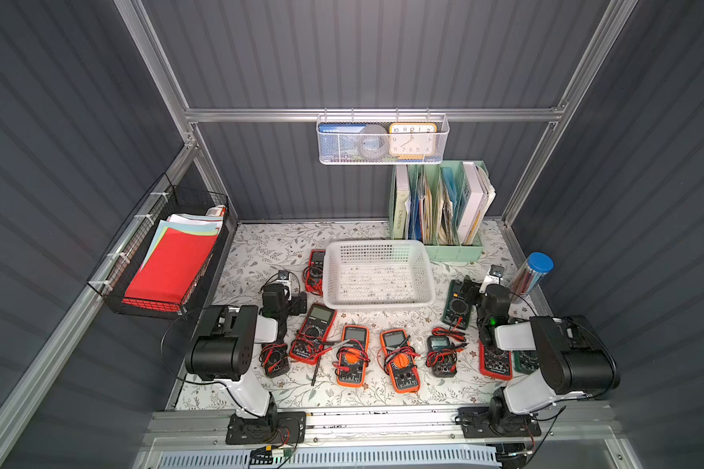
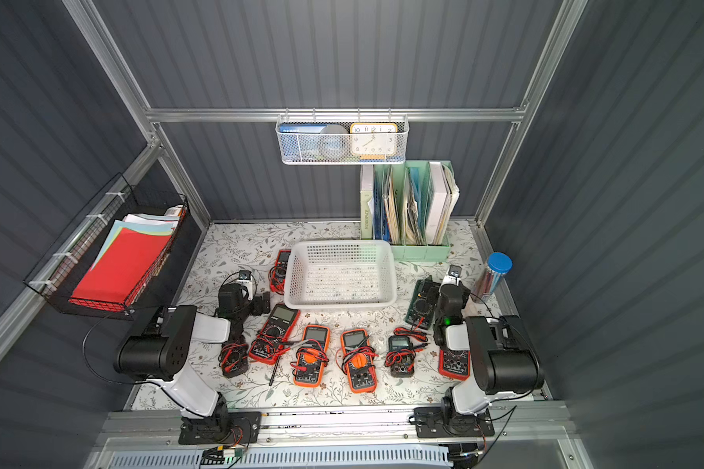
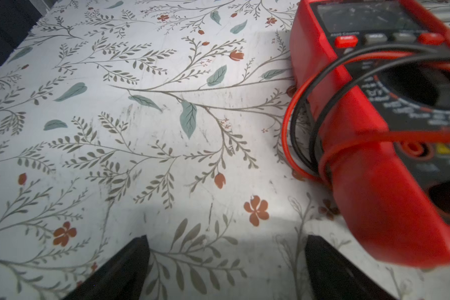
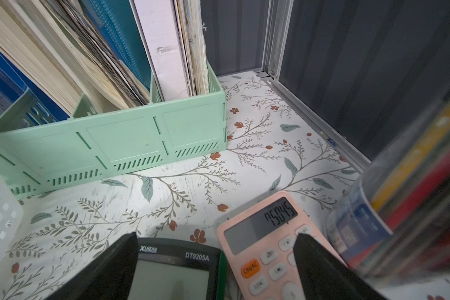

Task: Put the multimeter into the basket
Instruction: Pick up the multimeter from the center of the board.

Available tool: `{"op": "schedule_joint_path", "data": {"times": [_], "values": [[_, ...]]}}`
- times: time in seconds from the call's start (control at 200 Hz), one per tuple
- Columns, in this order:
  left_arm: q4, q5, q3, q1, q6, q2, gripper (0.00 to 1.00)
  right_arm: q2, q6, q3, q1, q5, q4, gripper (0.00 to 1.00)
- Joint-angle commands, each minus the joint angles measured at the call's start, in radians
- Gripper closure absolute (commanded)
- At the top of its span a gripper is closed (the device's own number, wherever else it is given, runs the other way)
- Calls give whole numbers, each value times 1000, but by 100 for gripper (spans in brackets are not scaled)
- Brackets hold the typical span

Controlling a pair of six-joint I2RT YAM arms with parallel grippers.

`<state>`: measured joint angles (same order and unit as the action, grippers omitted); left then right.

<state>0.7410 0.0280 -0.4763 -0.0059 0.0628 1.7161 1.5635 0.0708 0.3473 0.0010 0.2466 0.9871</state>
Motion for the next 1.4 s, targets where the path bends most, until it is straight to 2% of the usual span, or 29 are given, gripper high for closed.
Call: {"op": "schedule_joint_path", "data": {"times": [0.0, 0.665, 0.785, 0.855, 0.941, 1.041, 1.156, 1.261, 1.396], "values": [[-17, 16, -1, 0, -1, 2, 1, 6, 3, 12, 5, -6, 11, 1], [-26, 15, -5, 1, -4, 5, 1, 8, 9, 13, 4, -3, 8, 1], [35, 37, 27, 1, -11, -5, 1, 4, 7, 7, 4, 4, 21, 1], [60, 85, 52, 1, -28, -32, 1, -48, 41, 5, 4, 61, -40, 1], [20, 130, 47, 1, -16, -88, 1, -107, 47, 8, 4, 39, -139, 1], [-97, 138, 15, 1, -21, -171, 1, -83, 40, -9, 4, 55, -60, 1], [-131, 138, 3, 1, -20, -267, 1, -38, 29, -31, 3, 50, 60, 1], [-258, 105, -54, 1, -21, -341, 1, -80, 22, 6, 3, 40, -48, 1], [-374, 86, -132, 0, -67, -411, 1, -272, 75, 160, 2, 79, -485, 1]]}}
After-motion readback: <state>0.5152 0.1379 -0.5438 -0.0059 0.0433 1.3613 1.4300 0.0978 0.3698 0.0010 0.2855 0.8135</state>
